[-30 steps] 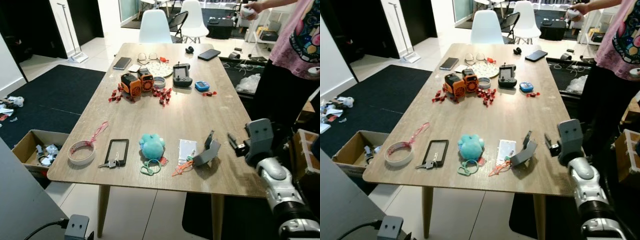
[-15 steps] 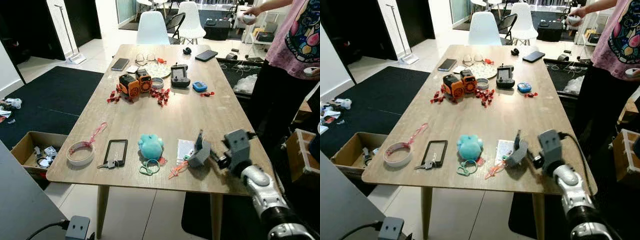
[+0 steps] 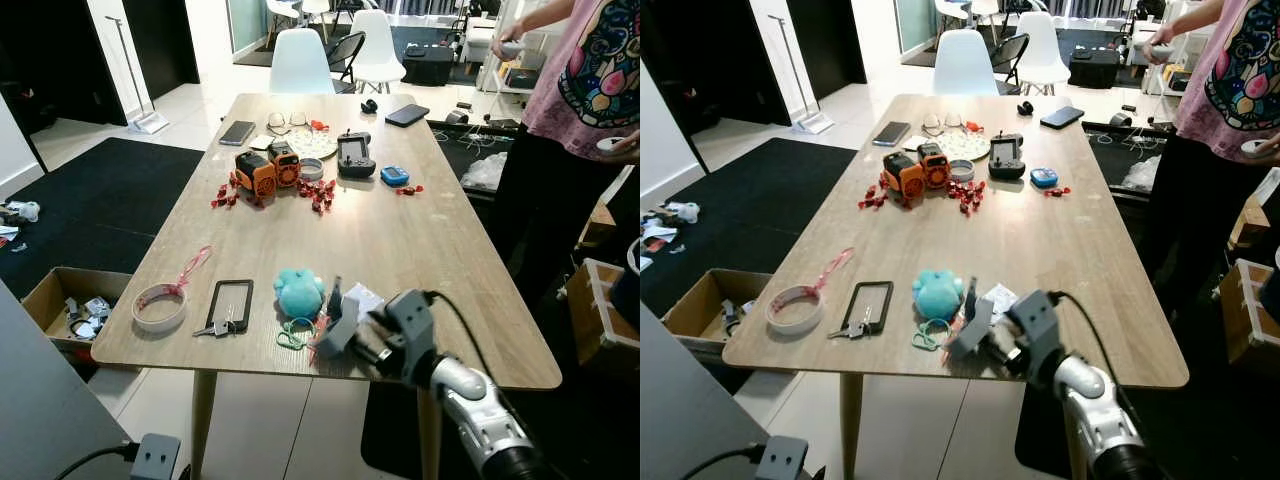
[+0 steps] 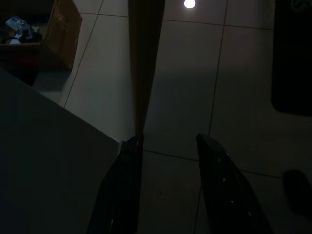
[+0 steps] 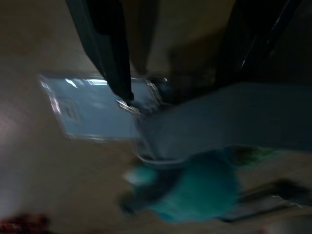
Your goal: Hang keys on a hook
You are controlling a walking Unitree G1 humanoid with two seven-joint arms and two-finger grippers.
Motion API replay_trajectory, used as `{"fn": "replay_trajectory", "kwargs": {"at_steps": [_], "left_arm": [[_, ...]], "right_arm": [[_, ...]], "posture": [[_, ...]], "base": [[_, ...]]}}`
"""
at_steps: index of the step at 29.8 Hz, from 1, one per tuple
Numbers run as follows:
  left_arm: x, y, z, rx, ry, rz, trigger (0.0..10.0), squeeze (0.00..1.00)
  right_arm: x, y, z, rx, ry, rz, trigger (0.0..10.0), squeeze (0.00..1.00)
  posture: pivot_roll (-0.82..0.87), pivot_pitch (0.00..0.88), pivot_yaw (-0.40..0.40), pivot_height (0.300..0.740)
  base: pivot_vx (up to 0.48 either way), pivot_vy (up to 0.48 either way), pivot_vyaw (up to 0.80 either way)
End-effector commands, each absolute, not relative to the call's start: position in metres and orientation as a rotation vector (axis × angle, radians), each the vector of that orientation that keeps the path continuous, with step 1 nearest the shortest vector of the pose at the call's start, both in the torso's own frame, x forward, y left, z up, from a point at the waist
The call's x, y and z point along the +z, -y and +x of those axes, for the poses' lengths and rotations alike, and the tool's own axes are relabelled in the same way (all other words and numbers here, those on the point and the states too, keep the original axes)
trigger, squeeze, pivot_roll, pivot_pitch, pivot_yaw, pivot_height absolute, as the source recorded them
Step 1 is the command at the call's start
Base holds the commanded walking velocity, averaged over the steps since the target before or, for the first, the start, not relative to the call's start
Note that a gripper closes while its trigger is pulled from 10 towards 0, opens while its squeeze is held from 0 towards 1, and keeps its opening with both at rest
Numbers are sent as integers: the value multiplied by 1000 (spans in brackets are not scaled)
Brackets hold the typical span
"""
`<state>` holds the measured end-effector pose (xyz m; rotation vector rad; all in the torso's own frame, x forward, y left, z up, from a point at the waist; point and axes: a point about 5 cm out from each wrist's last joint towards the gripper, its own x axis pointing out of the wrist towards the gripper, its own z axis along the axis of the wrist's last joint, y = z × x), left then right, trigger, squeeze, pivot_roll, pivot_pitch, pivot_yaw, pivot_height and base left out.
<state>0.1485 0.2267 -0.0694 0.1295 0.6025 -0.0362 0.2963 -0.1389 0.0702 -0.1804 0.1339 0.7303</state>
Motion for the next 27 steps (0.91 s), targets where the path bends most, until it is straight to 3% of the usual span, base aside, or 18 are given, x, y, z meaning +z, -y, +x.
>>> {"fn": "replay_trajectory", "kwargs": {"at_steps": [1, 14, 27], "left_arm": [[-69, -227, 146, -45, -598, 129, 10000, 0], [-70, -226, 143, -63, -606, 132, 10000, 0], [-76, -211, 145, -73, -646, 130, 10000, 0]], "right_arm": [[69, 132, 291, 775, -141, -168, 10000, 0], [88, 119, 275, 972, -136, -122, 10000, 0], [100, 129, 263, 1096, -195, -120, 10000, 0]], "posture": [[38, 39, 6, 740], [39, 52, 8, 740], [38, 56, 12, 740]], "base": [[0, 0, 0], [0, 0, 0], [0, 0, 0]]}}
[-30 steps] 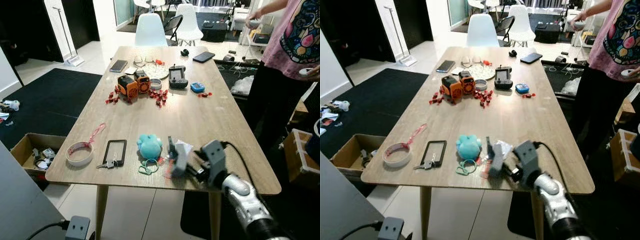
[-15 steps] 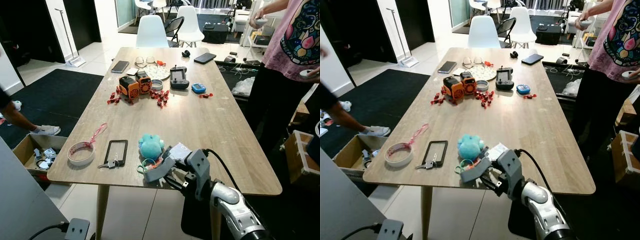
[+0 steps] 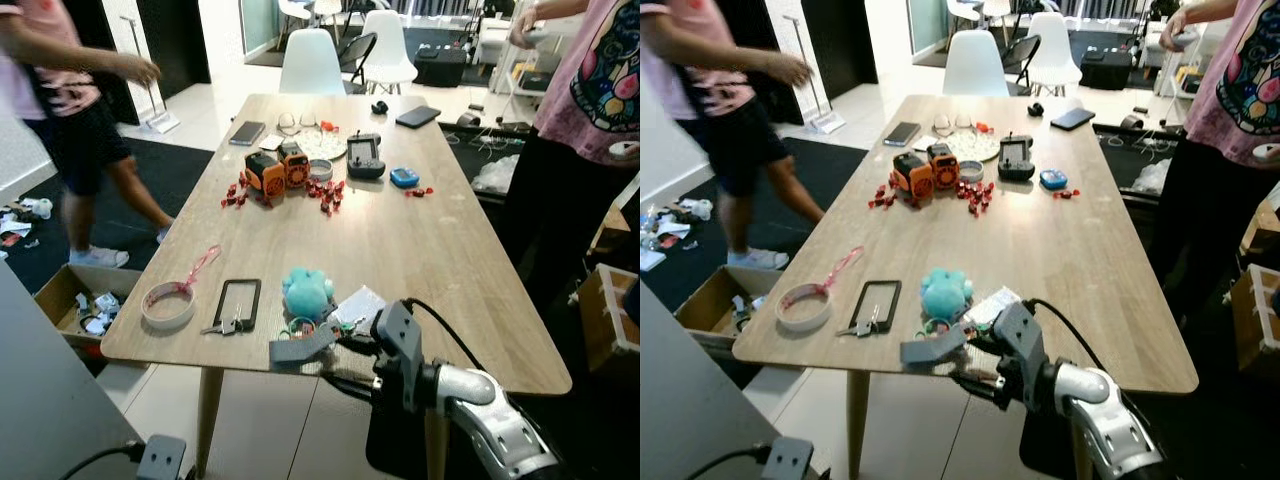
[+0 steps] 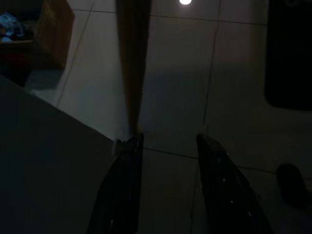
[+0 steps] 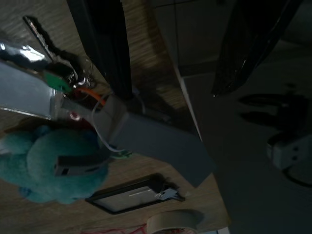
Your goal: Hang keys on a hook
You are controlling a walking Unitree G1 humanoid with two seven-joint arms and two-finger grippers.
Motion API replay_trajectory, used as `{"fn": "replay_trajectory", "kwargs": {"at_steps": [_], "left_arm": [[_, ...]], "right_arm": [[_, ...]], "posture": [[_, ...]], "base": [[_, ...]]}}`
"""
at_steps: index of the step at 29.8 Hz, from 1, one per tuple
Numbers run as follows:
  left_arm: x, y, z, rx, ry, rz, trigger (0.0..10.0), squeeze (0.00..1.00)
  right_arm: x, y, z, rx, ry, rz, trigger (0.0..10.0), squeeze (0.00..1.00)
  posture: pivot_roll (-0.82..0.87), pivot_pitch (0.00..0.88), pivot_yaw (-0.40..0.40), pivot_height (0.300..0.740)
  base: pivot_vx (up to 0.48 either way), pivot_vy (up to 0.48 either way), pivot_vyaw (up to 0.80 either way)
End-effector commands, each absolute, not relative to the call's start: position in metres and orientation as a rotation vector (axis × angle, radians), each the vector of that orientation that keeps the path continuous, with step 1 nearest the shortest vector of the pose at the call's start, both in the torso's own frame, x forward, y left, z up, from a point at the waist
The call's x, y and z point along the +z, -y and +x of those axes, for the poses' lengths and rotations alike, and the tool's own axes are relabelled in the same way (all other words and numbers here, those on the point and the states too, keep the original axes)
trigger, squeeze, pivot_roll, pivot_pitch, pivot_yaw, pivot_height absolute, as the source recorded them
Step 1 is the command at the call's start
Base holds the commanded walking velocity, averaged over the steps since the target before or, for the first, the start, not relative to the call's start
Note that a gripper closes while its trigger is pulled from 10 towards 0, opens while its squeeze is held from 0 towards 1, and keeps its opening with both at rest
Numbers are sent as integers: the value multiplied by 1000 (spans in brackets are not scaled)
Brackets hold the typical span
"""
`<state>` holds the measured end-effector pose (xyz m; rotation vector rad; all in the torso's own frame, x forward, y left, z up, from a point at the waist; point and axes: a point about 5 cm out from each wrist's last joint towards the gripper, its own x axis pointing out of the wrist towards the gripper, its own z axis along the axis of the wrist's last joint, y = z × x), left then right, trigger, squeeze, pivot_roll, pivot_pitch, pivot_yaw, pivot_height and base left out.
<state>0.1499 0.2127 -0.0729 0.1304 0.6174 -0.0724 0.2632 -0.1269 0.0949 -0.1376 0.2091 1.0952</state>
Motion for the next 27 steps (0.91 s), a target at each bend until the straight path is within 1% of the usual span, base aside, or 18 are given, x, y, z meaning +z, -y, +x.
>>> {"fn": "replay_trajectory", "kwargs": {"at_steps": [1, 7, 11, 16, 17, 18, 20, 22, 27], "left_arm": [[-76, -212, 145, -73, -648, 130, 10000, 0], [-77, -213, 142, -71, -652, 131, 10000, 0], [-77, -215, 141, -67, -653, 134, 10000, 0], [-76, -216, 141, -66, -651, 136, 10000, 0], [-74, -220, 144, -65, -639, 137, 10000, 0], [-73, -221, 145, -64, -633, 137, 10000, 0], [-72, -222, 146, -64, -629, 137, 10000, 0], [-71, -224, 149, -63, -619, 139, 10000, 0], [-69, -224, 153, -65, -605, 145, 10000, 0]], "right_arm": [[105, 130, 265, 1087, -183, -101, 10000, 0], [121, 132, 269, 1071, -131, -33, 10000, 0], [139, 133, 279, 1008, -51, 42, 10000, 0], [147, 133, 289, 924, -1, 53, 10000, 0], [150, 135, 303, 798, 44, 14, 10000, 0], [151, 135, 308, 751, 64, -14, 10000, 0], [151, 136, 311, 725, 75, -33, 10000, 0], [145, 134, 320, 657, 71, -110, 10000, 0], [133, 129, 329, 619, 23, -132, 10000, 0]], "posture": [[39, 56, 12, 740], [40, 57, 11, 740], [38, 57, 11, 740], [38, 58, 11, 740], [38, 58, 12, 740], [37, 57, 12, 740], [37, 57, 12, 740], [33, 59, 14, 740], [35, 63, 11, 740]], "base": [[0, 0, 0], [0, 0, 0], [0, 0, 0], [0, 0, 0], [0, 0, 0], [0, 0, 0], [0, 0, 0], [0, 0, 0], [0, 0, 0]]}}
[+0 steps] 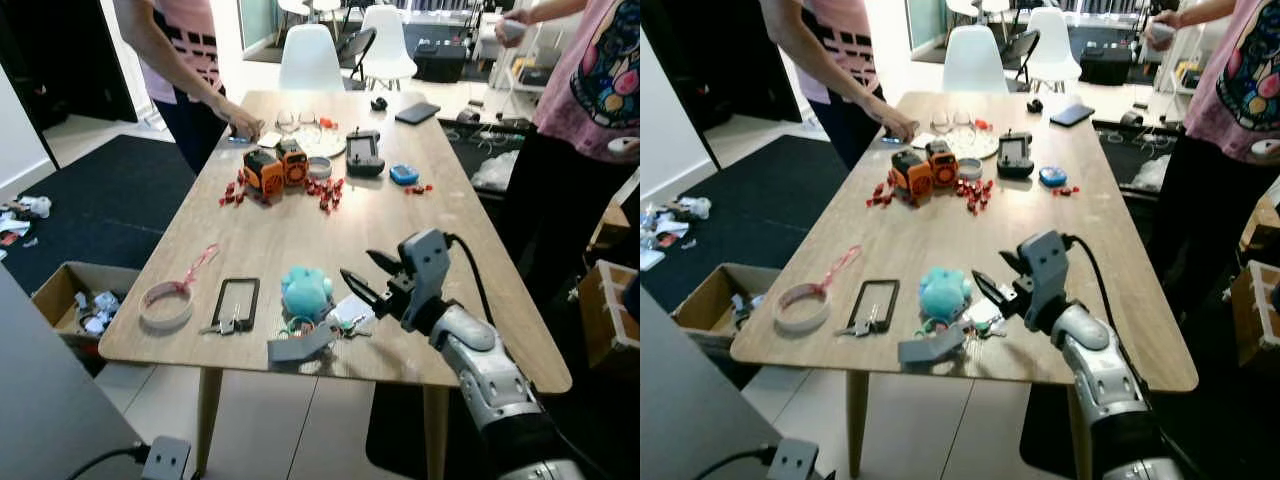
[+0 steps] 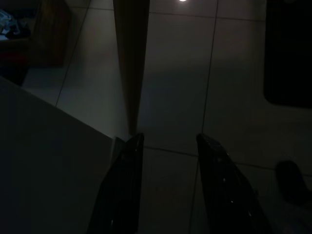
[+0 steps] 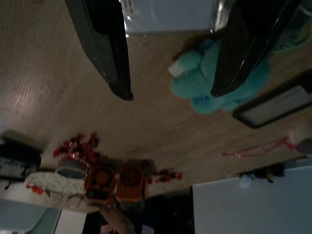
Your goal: Hang keys on a hook
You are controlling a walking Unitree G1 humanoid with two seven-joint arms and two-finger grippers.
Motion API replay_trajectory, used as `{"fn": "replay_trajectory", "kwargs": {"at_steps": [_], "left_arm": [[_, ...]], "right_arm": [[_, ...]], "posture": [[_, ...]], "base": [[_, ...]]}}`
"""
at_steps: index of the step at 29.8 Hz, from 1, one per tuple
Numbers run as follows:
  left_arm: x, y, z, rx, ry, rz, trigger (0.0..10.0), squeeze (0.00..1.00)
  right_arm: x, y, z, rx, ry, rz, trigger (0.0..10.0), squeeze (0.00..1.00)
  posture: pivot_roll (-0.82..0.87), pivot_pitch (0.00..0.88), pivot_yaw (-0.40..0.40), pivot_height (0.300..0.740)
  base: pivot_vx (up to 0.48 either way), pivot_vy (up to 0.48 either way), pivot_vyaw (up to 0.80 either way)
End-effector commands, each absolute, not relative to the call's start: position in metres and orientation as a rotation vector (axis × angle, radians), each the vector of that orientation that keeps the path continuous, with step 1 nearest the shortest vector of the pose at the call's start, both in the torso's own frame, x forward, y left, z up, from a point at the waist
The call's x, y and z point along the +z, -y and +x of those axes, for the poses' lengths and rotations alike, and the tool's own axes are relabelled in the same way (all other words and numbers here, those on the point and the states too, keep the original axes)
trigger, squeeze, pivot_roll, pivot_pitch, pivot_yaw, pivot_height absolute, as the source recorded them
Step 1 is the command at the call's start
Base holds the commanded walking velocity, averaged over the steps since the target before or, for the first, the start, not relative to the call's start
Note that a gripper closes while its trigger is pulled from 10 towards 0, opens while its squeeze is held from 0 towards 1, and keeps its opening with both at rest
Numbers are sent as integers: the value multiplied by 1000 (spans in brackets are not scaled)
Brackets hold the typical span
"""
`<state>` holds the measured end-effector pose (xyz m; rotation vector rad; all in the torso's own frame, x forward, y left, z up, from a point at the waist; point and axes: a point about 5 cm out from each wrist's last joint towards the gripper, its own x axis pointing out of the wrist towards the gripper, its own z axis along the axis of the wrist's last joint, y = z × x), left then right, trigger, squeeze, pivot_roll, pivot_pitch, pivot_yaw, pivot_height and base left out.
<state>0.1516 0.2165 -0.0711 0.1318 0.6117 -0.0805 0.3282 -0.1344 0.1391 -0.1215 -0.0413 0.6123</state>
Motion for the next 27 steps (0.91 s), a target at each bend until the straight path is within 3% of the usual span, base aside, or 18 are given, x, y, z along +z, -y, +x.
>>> {"fn": "replay_trajectory", "kwargs": {"at_steps": [1, 11, 27], "left_arm": [[-69, -224, 153, -66, -602, 146, 10000, 0], [-69, -222, 152, -62, -594, 149, 10000, 0], [-66, -215, 158, -88, -561, 112, 10000, 0]], "right_arm": [[132, 128, 330, 619, 18, -130, 10000, 0], [135, 117, 342, 591, 90, -57, 10000, 0], [119, 94, 333, 849, 34, -102, 10000, 0]], "posture": [[35, 63, 11, 740], [44, 71, 10, 740], [44, 64, -2, 740]], "base": [[0, 0, 0], [0, 0, 0], [0, 0, 0]]}}
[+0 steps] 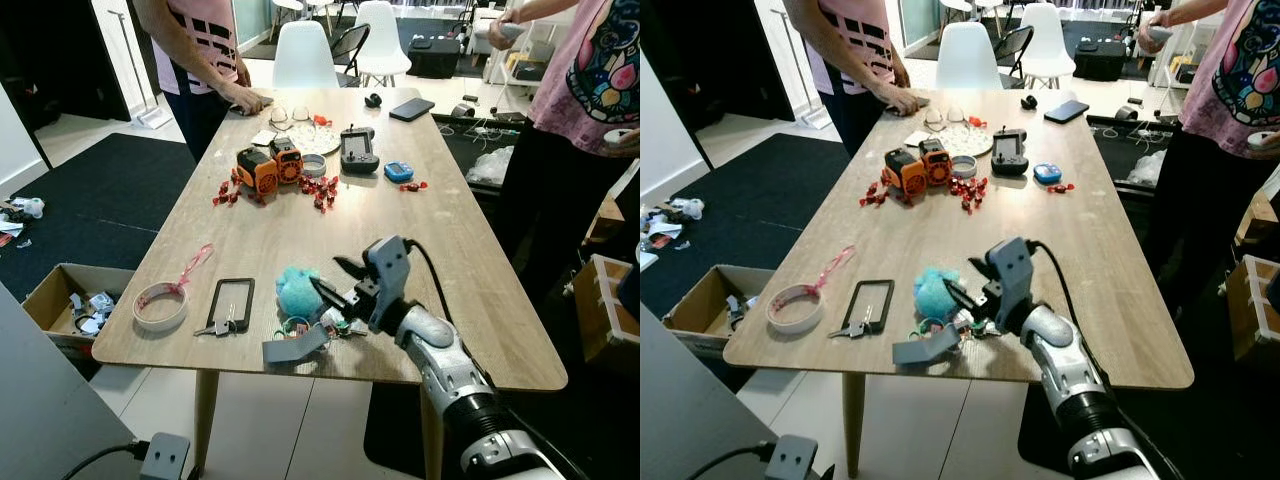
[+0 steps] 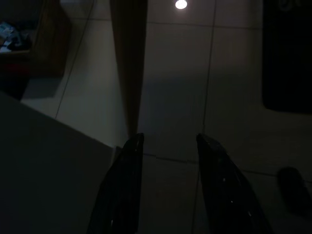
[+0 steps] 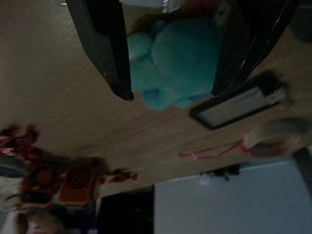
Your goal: Hang keys on a hook
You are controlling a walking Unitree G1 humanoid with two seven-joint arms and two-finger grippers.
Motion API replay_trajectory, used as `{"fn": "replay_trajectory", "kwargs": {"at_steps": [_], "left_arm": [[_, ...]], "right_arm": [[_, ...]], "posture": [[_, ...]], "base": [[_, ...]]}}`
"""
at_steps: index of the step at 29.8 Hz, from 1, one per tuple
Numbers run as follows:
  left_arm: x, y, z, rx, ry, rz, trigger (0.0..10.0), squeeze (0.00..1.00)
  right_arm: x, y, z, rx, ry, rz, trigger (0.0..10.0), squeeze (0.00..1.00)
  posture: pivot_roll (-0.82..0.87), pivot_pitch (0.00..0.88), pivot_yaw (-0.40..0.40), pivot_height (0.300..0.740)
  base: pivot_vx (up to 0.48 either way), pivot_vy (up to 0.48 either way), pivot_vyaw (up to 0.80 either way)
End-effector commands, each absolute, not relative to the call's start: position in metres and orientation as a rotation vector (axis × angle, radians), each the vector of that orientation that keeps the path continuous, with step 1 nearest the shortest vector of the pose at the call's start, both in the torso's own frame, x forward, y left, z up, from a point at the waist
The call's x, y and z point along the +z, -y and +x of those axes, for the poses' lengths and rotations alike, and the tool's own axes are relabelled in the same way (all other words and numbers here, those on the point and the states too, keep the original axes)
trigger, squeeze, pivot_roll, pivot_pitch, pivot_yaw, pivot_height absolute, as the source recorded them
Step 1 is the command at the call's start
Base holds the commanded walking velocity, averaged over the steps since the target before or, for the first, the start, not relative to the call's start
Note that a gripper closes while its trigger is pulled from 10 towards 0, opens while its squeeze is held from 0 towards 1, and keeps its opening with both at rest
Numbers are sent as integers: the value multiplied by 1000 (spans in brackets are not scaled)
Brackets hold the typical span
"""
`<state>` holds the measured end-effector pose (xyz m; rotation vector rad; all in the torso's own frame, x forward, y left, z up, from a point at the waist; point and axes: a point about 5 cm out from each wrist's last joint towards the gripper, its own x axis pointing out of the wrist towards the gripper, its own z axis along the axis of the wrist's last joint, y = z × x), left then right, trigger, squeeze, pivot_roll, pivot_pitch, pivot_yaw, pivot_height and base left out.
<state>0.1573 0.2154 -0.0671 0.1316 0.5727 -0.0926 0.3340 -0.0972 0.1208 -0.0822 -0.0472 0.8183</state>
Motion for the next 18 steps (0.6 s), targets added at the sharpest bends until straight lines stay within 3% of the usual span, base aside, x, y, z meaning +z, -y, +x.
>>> {"fn": "replay_trajectory", "kwargs": {"at_steps": [1, 11, 18], "left_arm": [[-65, -213, 159, -109, -550, 101, 10000, 0], [-62, -196, 154, -305, -493, 95, 10000, 0], [-46, -217, 147, -350, -376, 142, 10000, 0]], "right_arm": [[117, 93, 331, 866, 30, -106, 10000, 0], [109, 93, 324, 938, 8, -111, 10000, 0], [109, 93, 323, 951, 13, -113, 10000, 0]], "posture": [[44, 62, -3, 740], [37, 50, -3, 740], [38, 45, -9, 740]], "base": [[0, 0, 0], [0, 0, 0], [0, 0, 0]]}}
